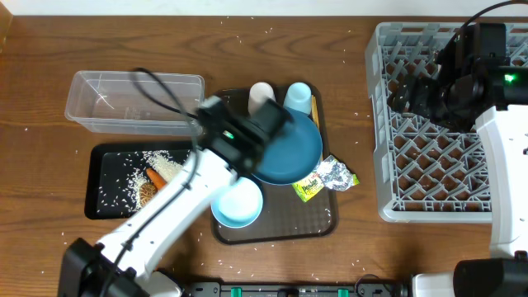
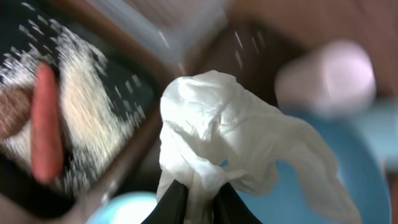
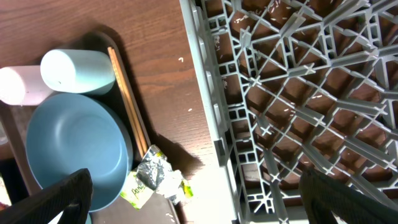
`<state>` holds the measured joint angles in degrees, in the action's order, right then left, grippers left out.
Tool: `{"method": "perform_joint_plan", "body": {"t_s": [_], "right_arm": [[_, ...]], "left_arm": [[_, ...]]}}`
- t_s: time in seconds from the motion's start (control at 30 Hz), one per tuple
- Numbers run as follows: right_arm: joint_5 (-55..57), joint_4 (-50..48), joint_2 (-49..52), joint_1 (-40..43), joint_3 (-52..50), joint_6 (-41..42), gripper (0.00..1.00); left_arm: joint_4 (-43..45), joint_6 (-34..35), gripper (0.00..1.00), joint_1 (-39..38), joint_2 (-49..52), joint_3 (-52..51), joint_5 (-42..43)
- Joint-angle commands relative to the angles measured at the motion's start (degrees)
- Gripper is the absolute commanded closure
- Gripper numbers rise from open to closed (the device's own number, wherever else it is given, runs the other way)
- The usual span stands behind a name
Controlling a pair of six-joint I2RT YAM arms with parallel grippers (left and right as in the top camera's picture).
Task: Sort waste into correct bins and load items into the dishwasher rack
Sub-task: 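Lift the tissue and carry it over the clear plastic container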
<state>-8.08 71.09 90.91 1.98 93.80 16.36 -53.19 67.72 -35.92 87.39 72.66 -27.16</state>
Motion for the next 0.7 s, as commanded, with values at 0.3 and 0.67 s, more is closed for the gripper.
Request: {"method": "perform_joint_plan", "body": {"t_s": [0.3, 0.67], "right_arm": [[0.2, 0.1, -0.2, 0.3, 0.6, 0.8, 0.01], [0.2, 0.1, -0.2, 0.3, 0.6, 0.8, 0.01]], "left_arm": [[13.8, -3.2, 0.72, 25.4, 0.5, -0.3, -1.6], [20.7, -11.8, 0.32, 31.1, 5.2, -0.3, 2.5]]}}
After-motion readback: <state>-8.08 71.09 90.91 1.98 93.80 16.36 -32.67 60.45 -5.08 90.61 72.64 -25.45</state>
